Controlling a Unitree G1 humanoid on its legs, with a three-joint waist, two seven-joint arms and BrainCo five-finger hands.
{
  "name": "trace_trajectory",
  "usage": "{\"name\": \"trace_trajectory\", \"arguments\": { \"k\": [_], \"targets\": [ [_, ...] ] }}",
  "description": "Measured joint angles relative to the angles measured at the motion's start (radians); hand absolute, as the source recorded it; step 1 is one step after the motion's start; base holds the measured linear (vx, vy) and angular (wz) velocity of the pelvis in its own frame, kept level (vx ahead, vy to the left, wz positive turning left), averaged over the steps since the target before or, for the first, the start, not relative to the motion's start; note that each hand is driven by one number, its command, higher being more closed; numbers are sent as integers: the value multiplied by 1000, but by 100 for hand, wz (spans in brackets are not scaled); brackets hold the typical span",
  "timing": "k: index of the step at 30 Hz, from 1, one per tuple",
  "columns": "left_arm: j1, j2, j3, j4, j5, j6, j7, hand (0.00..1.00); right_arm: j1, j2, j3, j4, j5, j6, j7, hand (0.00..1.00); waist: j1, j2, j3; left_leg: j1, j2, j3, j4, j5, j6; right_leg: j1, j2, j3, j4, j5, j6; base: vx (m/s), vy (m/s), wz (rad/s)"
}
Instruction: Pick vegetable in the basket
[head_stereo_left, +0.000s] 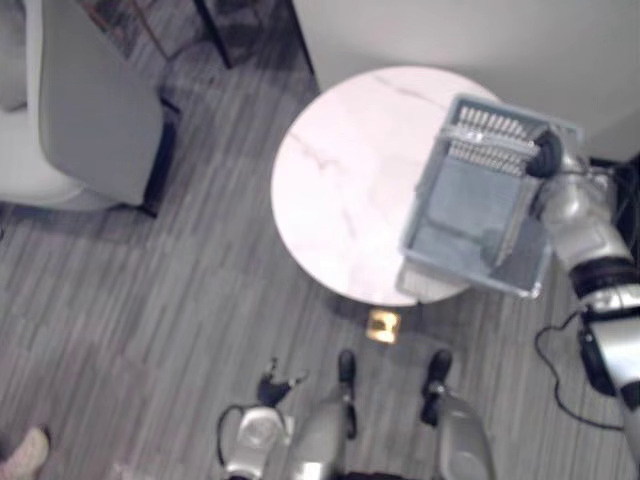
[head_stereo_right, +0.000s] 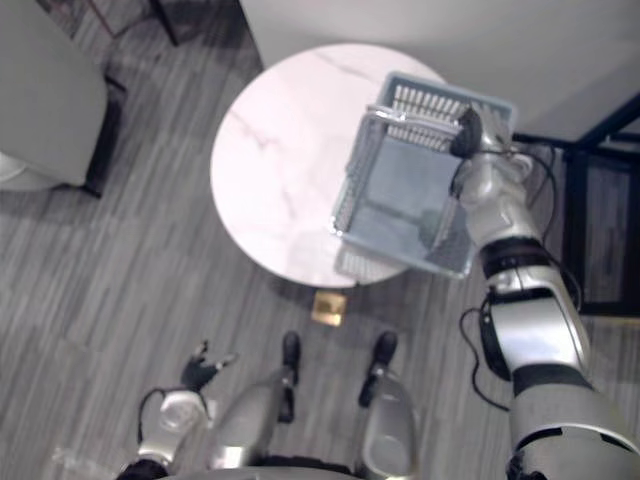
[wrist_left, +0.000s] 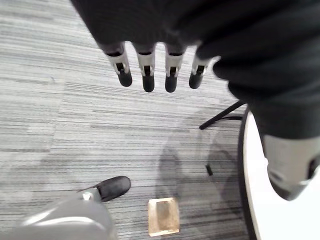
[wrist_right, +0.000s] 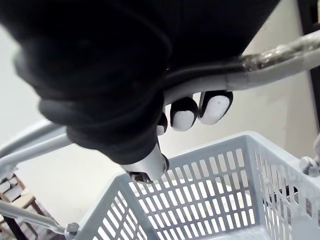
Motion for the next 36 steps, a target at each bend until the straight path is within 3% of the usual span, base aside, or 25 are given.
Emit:
{"name": "trace_trajectory", "arguments": {
  "k": [2,5,8,9,11,12,13,14,15,16,19,21,22,23,24,26,29,31,33,34,35,36],
  "targets": [
    [0,5,-1,0,1,2,-8,0,53,16,-46,-54,25,1,-1,100,-15,-19,-4,20,1,10,-8,1,1,13,7,13,-5,1,2,18,-2,-25],
    [3,17,-19,3,7,20,-32,0,210,75,-122,-195,90,7,-3,100,-25,-77,-34,70,8,83,-22,-11,-1,20,35,85,-19,7,8,35,-8,-61],
    [18,23,-19,6,10,40,-51,0,351,162,-127,-316,134,9,-4,100,-41,-129,-70,140,32,232,1,-63,-7,22,68,176,-43,11,9,62,10,-149],
    [12,27,-17,5,10,43,-55,0,409,196,-127,-355,149,8,-3,100,-50,-143,-80,168,46,355,30,-82,3,26,27,27,-30,-33,-52,39,66,-166],
    [6,32,-17,-1,10,42,-61,0,460,227,-126,-370,152,0,-3,100,-58,-147,-90,193,79,470,60,-114,1,32,-37,-217,44,-82,-124,79,99,-188],
    [18,54,-4,-7,10,43,-65,0,504,271,-108,-370,152,-4,1,100,-56,-169,-112,223,109,597,119,-165,-23,45,-132,-492,158,-120,-186,184,26,-289],
    [20,54,25,-8,10,43,-65,0,534,291,-101,-370,152,-7,5,100,-49,-171,-114,253,143,697,191,-199,-50,45,-142,-597,220,-172,-260,204,-51,-273],
    [20,48,35,-8,10,43,-66,0,553,293,-100,-372,152,-7,7,100,-49,-169,-115,270,153,732,205,-205,-59,41,-141,-621,242,-186,-280,222,-165,-228],
    [24,38,58,-7,10,42,-65,0,608,294,-100,-394,153,-8,13,100,-44,-163,-126,303,168,803,226,-221,-79,33,-120,-628,265,-192,-259,237,-189,-189],
    [30,31,75,5,12,42,-66,0,678,309,-111,-435,156,-8,26,100,-46,-159,-144,326,181,858,240,-230,-83,17,-80,-575,264,-206,-194,242,-183,-184],
    [25,1,118,60,18,48,-74,0,852,369,-143,-511,168,-9,28,100,-105,-156,-160,355,236,906,369,-230,-81,-12,-29,-473,288,-249,-174,235,-115,-138],
    [36,-30,141,94,19,54,-73,0,946,416,-153,-513,196,-10,27,100,-118,-135,-173,340,328,866,595,-196,-30,-17,34,-377,276,-267,-179,256,-91,-167],
    [53,-44,138,106,19,58,-68,0,1000,446,-151,-513,200,-11,26,100,-119,-116,-184,279,388,749,782,-174,56,-7,88,-310,240,-268,-182,305,-114,-237],
    [69,-62,145,130,20,58,-41,0,1044,477,-130,-508,199,-11,27,100,-114,-107,-186,124,321,440,957,-282,50,15,153,-194,194,-262,-199,319,-95,-303],
    [77,-69,168,114,0,54,-14,0,1075,500,-119,-493,201,-14,22,100,-88,-106,-186,38,219,245,973,-348,32,47,194,-99,172,-262,-202,260,-57,-269],
    [79,-67,168,110,-1,43,22,0,1105,518,-113,-452,201,-14,21,100,-78,-97,-192,-26,173,151,930,-396,36,116,232,-17,136,-264,-198,251,11,-180],
    [80,-79,171,90,-2,40,46,0,1122,518,-166,-368,202,-13,-21,100,-75,-92,-194,-137,91,42,726,-393,27,162,250,105,95,-251,-159,266,69,-125],
    [77,-89,170,79,0,38,53,0,1096,487,-199,-260,193,-14,-31,100,-65,-92,-194,-189,11,-36,485,-334,-18,205,248,215,44,-236,-134,328,151,-137],
    [76,-94,169,79,1,39,61,0,1080,473,-204,-175,187,-13,-42,100,-63,-90,-195,-185,-9,-29,360,-262,-20,243,248,263,13,-235,-119,355,186,-102],
    [76,-98,168,79,1,39,65,0,1079,466,-215,-105,175,-11,-47,100,-51,-91,-200,-173,-15,-25,309,-168,-9,273,250,317,2,-251,-93,430,229,-102],
    [75,-99,167,79,1,39,65,0,1080,465,-223,-76,168,-11,-47,100,-42,-92,-206,-161,-21,-23,312,-140,2,277,249,336,7,-268,-78,482,252,-103],
    [71,-95,167,82,1,41,64,0,1080,472,-233,-17,150,-10,-47,100,-37,-107,-219,-147,-39,-13,320,-126,57,275,227,363,50,-311,-48,370,176,-64]
  ]
}}
